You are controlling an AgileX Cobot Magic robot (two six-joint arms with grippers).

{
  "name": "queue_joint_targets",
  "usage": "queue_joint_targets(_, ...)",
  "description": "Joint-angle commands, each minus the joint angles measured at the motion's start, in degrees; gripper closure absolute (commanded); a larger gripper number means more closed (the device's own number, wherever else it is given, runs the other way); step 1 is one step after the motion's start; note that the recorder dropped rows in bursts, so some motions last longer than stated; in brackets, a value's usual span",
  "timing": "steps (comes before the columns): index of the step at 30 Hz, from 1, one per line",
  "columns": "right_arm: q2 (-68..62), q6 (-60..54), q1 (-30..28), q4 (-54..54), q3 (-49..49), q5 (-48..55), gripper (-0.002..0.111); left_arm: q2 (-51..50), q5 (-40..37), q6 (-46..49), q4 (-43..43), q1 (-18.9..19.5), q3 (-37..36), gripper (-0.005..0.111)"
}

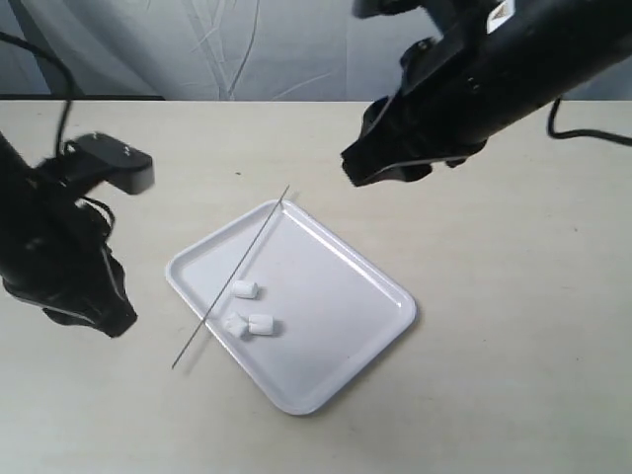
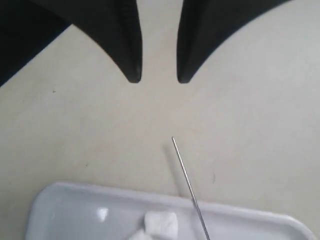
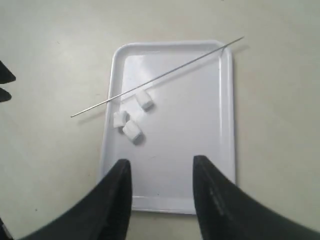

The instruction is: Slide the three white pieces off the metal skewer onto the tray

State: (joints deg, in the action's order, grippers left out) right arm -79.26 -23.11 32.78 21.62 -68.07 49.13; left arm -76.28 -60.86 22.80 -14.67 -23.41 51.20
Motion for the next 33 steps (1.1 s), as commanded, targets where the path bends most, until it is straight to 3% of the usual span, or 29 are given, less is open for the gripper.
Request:
queue_joint_targets(1, 11.5, 1.2, -0.1, -1.2, 0.5, -1.6, 0.069, 16.1, 3.5, 0.1, -2.6, -0.2, 0.2, 0.082)
queue_joint_targets(4, 23.4, 0.2, -0.1, 2.6, 6.8, -12.9, 0.069, 29.8, 12.0, -0.1, -5.9, -0.2, -1.7, 0.082)
queue_joint_targets(8, 41.6, -8.4, -0.1, 15.0, 23.4, -30.7, 0.069, 46.7, 26.5, 0.2, -11.8, -0.2, -9.0, 0.082)
queue_joint_targets(11, 53.6, -16.6, -0.1, 24.3, 35.1, -33.3, 0.069, 56.9, 34.9, 2.3, -14.7, -0.2, -15.5, 0.082)
queue_joint_targets(14, 63.5, -17.3, -0.1, 29.1, 44.2, -33.3, 0.069, 64.4, 39.6, 4.7, -18.1, -0.2, -21.4, 0.082)
queue_joint_targets(22, 79.3, -17.3, -0.1, 34.6, 57.4, -34.5, 0.069, 70.4, 46.9, 6.5, -22.9, -0.2, -32.8, 0.082)
queue_joint_targets(33, 79.3, -17.3, -0.1, 34.3, 64.5, -34.4, 0.069, 70.8, 47.6, 14.3, -23.5, -0.2, -41.2, 0.082)
